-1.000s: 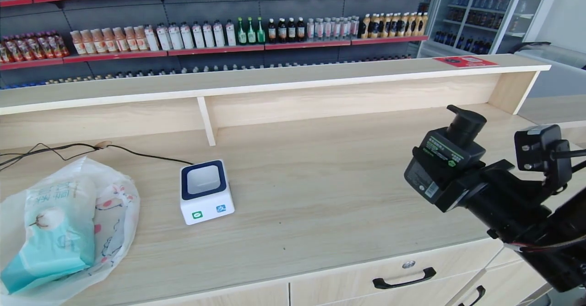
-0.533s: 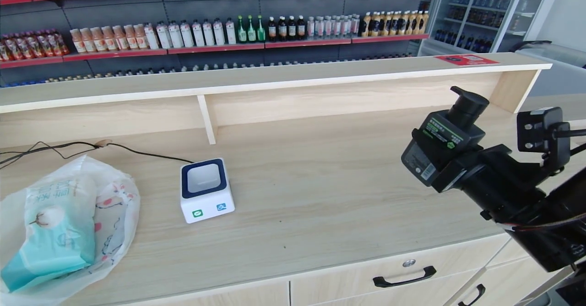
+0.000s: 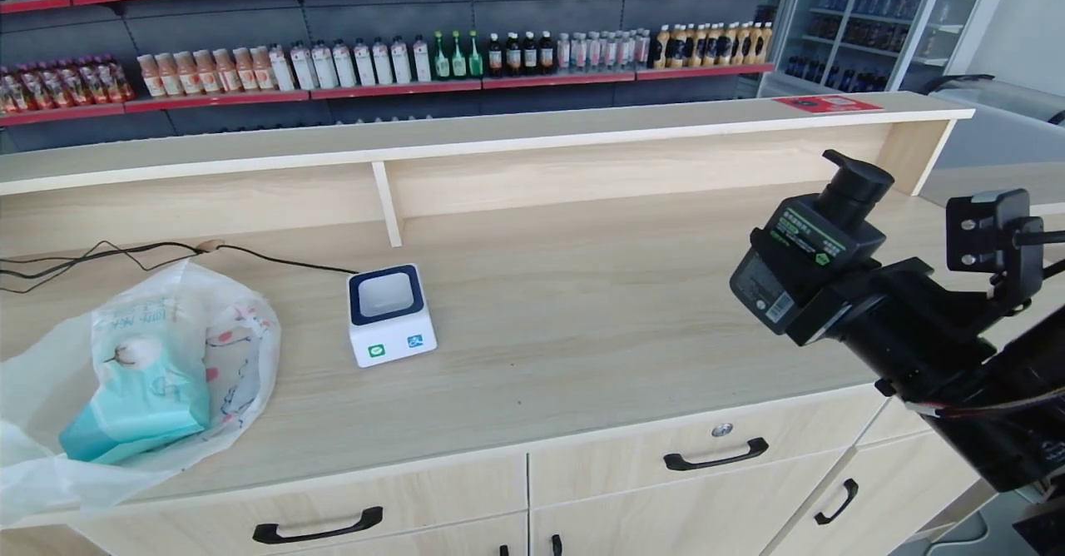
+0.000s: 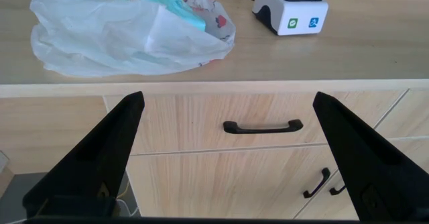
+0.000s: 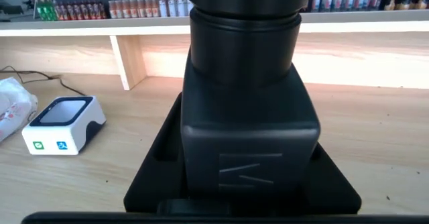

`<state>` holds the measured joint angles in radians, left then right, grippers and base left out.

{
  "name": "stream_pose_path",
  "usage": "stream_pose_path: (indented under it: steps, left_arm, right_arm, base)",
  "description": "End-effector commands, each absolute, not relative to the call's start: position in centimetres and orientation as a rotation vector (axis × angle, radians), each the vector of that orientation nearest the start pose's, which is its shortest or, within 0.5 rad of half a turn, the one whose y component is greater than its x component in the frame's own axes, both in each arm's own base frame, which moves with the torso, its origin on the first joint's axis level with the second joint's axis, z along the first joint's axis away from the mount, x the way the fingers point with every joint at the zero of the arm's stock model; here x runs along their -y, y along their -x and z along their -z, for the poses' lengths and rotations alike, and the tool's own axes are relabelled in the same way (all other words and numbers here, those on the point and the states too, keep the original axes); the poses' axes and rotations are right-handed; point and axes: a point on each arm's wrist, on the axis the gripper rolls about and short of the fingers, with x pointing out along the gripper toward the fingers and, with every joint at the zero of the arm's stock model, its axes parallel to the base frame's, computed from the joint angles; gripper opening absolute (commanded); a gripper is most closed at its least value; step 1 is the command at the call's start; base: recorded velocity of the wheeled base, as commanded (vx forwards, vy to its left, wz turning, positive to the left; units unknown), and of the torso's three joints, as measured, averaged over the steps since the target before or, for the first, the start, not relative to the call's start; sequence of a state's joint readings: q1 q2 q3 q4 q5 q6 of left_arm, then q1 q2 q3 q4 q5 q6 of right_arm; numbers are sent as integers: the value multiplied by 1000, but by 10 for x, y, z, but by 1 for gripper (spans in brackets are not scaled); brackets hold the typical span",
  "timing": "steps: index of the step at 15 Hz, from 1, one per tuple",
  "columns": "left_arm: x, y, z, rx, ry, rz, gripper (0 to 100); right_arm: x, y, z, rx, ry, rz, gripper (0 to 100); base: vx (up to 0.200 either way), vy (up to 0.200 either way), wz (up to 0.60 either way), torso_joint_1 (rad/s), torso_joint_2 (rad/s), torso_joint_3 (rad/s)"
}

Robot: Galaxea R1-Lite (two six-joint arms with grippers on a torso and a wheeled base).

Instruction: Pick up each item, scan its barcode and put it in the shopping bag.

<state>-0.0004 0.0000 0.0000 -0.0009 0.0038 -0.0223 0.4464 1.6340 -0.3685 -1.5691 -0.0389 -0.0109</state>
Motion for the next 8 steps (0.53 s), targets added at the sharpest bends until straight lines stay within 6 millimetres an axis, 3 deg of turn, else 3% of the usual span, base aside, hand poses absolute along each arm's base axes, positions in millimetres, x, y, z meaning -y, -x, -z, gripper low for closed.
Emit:
stream_pose_path:
  steps: [1,8]
  left_arm:
    - [0,23,-76,2,23,-3,100]
    - [0,23,-76,5,25,-3,100]
  right_arm:
    - [-105,-218,-188,306,-65,-408,0]
    - [-105,-219,-189,310,-70,-409,0]
  base:
    - [0,200,0,2,2,2]
    - [0,200,0,4,2,2]
